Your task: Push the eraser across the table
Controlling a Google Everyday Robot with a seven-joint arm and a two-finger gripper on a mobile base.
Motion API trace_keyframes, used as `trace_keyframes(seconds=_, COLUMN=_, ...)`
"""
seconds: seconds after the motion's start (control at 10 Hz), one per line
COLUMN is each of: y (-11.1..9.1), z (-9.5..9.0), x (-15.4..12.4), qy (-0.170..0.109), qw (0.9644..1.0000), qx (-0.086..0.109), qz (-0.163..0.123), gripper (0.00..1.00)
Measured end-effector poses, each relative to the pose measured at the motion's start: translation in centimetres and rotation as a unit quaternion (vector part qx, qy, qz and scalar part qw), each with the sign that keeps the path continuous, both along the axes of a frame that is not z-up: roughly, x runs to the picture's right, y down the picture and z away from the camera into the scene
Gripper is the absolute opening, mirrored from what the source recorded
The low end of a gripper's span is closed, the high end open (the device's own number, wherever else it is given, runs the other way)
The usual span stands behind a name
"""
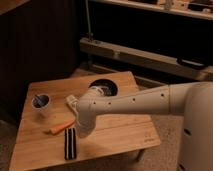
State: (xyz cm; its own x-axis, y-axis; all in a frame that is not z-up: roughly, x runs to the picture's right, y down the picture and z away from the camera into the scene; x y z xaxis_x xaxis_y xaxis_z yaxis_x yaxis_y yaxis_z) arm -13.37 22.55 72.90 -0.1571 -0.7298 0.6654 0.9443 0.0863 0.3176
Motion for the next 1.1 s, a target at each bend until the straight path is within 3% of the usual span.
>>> trace_keyframes(seconds=0.2, y=1.4, z=2.0, x=-0.3, qy=-0.018, qw=0.9995, qx=0.021, qz=-0.018, gripper=0.8)
trace_keyframes(seconds=0.4, y=1.7, z=2.1, x=-0.1, qy=-0.005, qw=0.9981, qx=0.041, qz=-0.045, gripper=0.8)
trace_keyframes(seconds=0.6, y=1.0, z=1.8, x=1.0, qy=0.008, qw=0.9967, qx=0.059, qz=-0.055, gripper=0.8)
trace_keyframes(seconds=0.9, y=0.7, z=2.0, x=2.4, qy=0.032, qw=0.9956, qx=0.063, qz=-0.062, gripper=0.8)
trace_keyframes(seconds=1.1, y=1.9, z=3.4, x=3.0, qy=0.046, qw=0.9955, qx=0.049, qz=-0.067, gripper=0.65)
